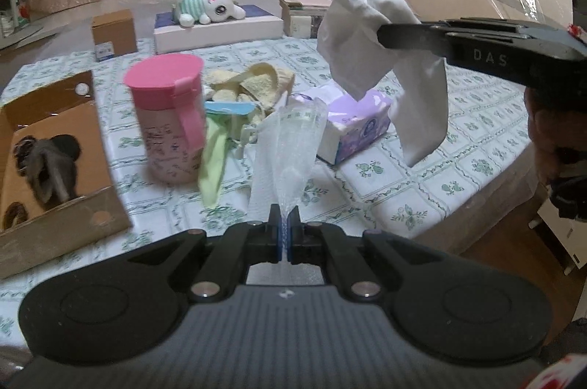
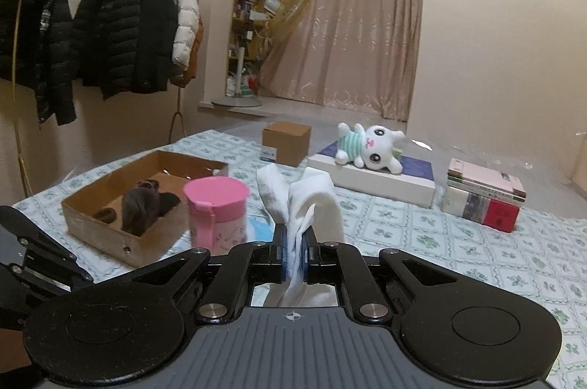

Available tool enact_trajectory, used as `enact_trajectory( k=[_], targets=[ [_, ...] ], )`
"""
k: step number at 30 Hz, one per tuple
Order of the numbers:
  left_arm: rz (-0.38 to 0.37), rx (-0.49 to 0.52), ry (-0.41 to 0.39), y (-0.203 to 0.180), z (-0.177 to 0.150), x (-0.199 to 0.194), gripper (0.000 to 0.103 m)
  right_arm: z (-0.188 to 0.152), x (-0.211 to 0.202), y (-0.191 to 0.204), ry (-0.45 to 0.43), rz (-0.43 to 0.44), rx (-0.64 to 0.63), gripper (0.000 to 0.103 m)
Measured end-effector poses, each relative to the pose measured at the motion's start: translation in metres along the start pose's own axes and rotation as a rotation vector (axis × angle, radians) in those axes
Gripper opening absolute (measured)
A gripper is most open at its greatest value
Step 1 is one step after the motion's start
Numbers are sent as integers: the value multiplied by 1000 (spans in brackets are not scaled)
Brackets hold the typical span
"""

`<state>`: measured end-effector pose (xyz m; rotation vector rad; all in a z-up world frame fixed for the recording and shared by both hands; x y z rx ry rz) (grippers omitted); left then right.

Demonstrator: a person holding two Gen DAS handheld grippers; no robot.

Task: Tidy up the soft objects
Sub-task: 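Carry the mesh bag and white cloth over the cardboard tray with both grippers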

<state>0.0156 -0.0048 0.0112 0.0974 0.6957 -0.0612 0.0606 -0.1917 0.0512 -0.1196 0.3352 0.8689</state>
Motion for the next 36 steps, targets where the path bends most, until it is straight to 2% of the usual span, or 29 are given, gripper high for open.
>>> enact_trajectory(
  k=[11, 18, 24, 30, 36],
  targets=[
    [110, -84, -64, 56, 2, -43, 2, 30, 30, 46, -39, 162, -13, 7],
    [207, -156, -74, 115, 6, -49, 2, 56, 80, 75, -62, 293, 19, 7],
    [299, -204, -66, 174, 13, -37, 2, 78, 144, 100, -49, 385, 35, 7],
    [353, -239, -49, 222, 21, -11, 2, 93, 213, 109, -18, 401, 73, 7],
    [371, -269, -10, 254, 20, 27, 2, 94, 274, 110, 32, 309, 32, 7]
  ],
)
Point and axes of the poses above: each gripper's, at about its wrist camera, not at the fingertips, and x roughly the way its jaws point, y to its left, z to its top, the point moved 2 cm from there along x, roughly the way its jaws point, and after that the axes turned 14 degrees about z, right-handed, at the moved point
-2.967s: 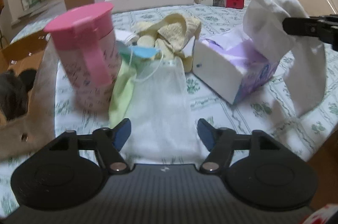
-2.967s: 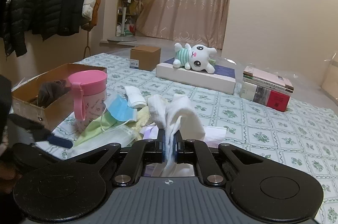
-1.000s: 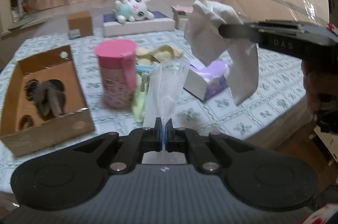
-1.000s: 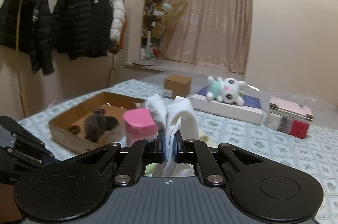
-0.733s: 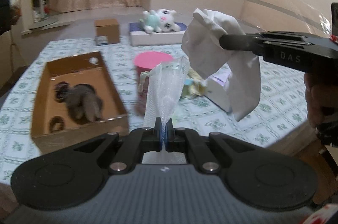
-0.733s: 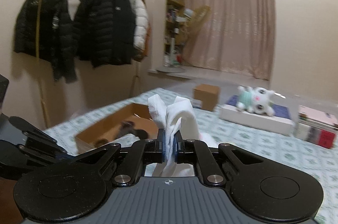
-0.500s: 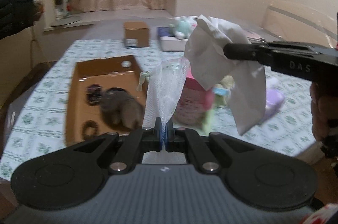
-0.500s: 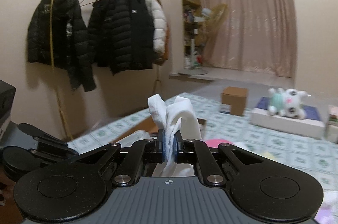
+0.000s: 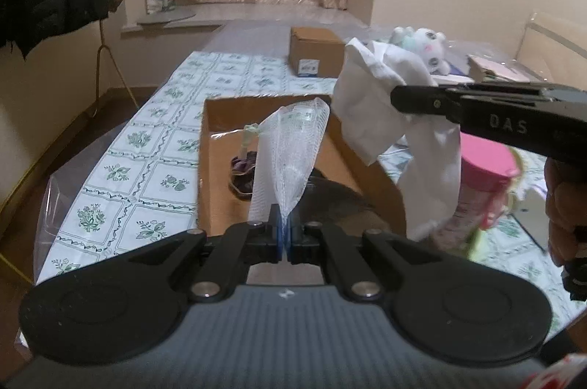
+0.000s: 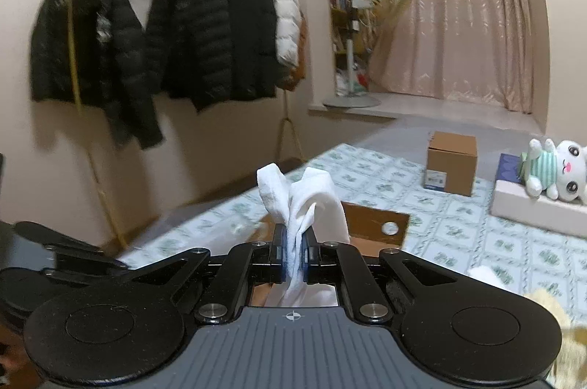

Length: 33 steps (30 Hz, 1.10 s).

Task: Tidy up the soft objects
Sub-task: 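Carry the mesh bag and white cloth over the cardboard tray with both grippers, then lower both items into the tray and open both grippers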

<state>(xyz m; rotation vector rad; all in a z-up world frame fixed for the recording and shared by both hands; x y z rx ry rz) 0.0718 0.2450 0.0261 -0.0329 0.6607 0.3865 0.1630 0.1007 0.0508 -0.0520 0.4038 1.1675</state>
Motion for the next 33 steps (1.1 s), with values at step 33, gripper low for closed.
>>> enact_trajectory(
  k=[33],
  targets=[
    [-26, 2, 118, 0, -22, 78, 19, -90, 93, -14, 449, 92, 21, 8]
  ],
)
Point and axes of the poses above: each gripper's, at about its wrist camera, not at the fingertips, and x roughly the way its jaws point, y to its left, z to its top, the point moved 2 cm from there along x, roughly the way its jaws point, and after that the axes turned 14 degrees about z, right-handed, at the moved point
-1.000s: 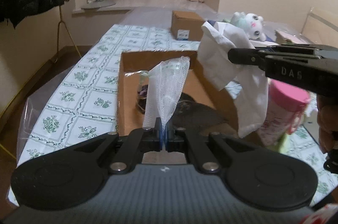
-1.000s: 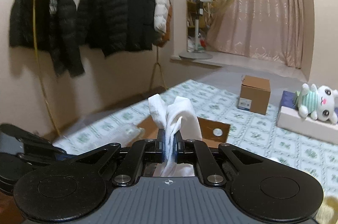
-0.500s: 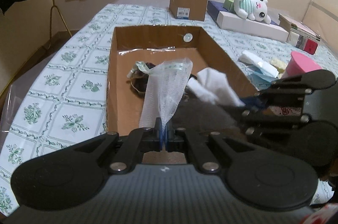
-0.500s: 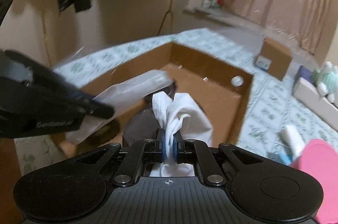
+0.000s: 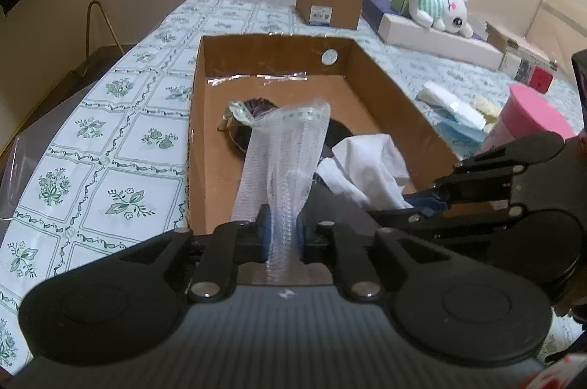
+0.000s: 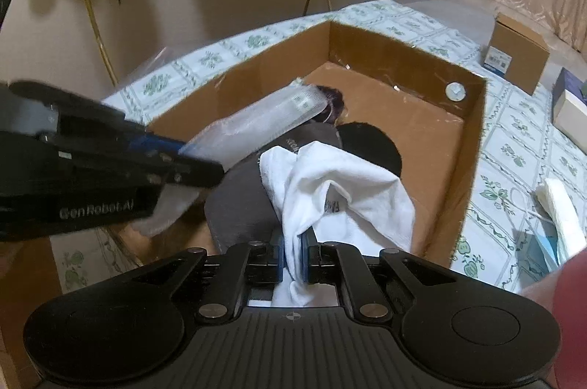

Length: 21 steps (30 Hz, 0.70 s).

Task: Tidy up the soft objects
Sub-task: 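Lower both items into the tray and open both grippers, then move both grippers back to the pile beside the pink cup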

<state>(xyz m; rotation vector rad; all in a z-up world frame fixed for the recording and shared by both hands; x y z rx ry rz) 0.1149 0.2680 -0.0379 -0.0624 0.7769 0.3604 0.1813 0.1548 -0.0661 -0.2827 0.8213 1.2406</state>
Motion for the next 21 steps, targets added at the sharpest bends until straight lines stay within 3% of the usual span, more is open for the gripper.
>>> enact_trajectory(
  k=[3, 5, 6, 11, 15, 21],
  targets=[
    [9, -2, -13, 0, -1, -8, 28, 0, -12, 8, -23, -17, -21, 14],
    [14, 0, -19, 0, -1, -15, 29, -2, -22, 13, -45, -31, -38, 39],
    [17, -1, -22, 0, -2, -18, 32, -3, -28, 15, -58, -40, -47, 45],
    [32, -19, -47, 3, -4, -41, 39, -13, -57, 26, -105, -76, -63, 46],
    [53, -36, -60, 2, -10, -60, 54, -25, -85, 36, -162, -89, -41, 46],
    [84, -93, -55, -6, -22, -89, 70, -46, -123, 50, -217, -109, 7, 50]
  ],
)
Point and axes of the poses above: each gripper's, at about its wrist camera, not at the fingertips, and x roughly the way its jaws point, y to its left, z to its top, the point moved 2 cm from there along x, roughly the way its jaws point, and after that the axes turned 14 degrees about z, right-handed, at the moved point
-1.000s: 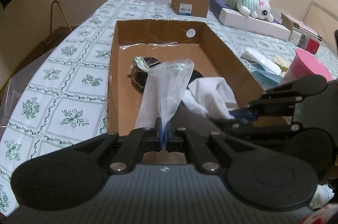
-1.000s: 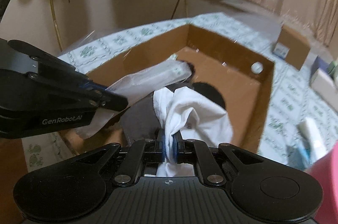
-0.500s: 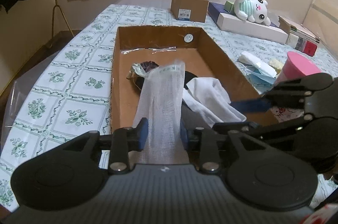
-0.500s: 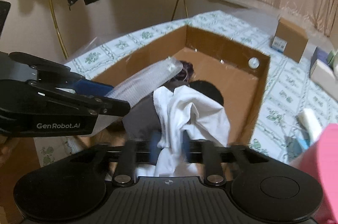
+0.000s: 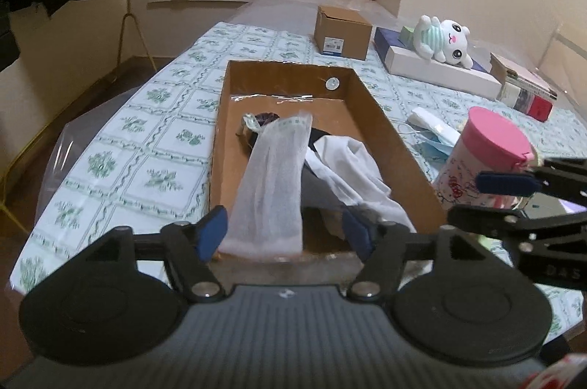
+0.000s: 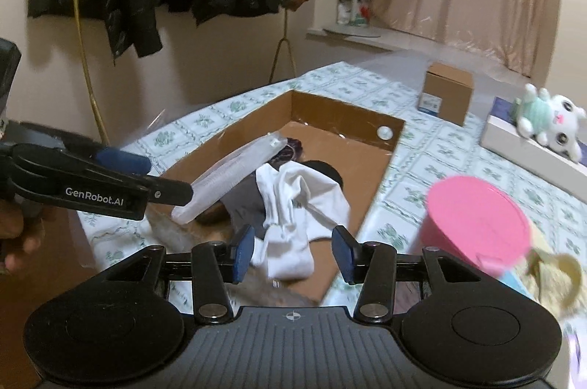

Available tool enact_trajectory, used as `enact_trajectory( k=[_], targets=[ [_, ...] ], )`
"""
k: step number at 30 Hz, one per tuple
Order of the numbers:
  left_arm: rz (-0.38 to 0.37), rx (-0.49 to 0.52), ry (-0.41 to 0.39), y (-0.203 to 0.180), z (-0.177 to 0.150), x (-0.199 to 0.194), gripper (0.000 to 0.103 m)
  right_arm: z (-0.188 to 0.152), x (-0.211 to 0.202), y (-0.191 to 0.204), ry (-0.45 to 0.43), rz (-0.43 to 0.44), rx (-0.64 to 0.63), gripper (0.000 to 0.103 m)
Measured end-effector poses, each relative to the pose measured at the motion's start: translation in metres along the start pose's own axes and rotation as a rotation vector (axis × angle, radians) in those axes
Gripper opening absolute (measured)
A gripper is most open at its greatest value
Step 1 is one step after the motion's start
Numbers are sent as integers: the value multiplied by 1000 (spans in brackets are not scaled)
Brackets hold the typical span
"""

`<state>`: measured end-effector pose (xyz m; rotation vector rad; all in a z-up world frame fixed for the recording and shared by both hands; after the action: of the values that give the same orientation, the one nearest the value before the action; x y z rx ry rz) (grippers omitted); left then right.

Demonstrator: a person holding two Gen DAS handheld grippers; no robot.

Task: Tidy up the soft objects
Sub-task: 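Move both grippers back to the pile beside the pink cup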

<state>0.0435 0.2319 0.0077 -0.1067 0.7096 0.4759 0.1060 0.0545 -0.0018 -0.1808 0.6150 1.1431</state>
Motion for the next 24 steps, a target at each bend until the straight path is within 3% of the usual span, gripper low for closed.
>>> enact_trajectory(
  k=[3, 9, 24],
  targets=[
    [11, -20, -2, -4, -6, -13, 81, -8, -20, 1, -14, -9, 31, 57],
    [8, -33, -6, -21, -15, -38, 93, -30, -62, -7, -46, -46, 109, 59],
    [-67, 34, -75, -101, -25, -76, 95, -79, -152, -59, -106, -206, 322, 60]
  ],
)
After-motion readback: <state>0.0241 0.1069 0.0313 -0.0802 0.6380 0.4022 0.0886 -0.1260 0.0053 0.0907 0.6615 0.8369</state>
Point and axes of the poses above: each gripper's, at about its wrist camera, not at the fingertips, and x roughly the way its jaws point, y to its left, z to its top, the point moved 2 cm from there along x, roughly the way its jaws point, and after that the axes turned 14 degrees about z, right-handed, at the moved point
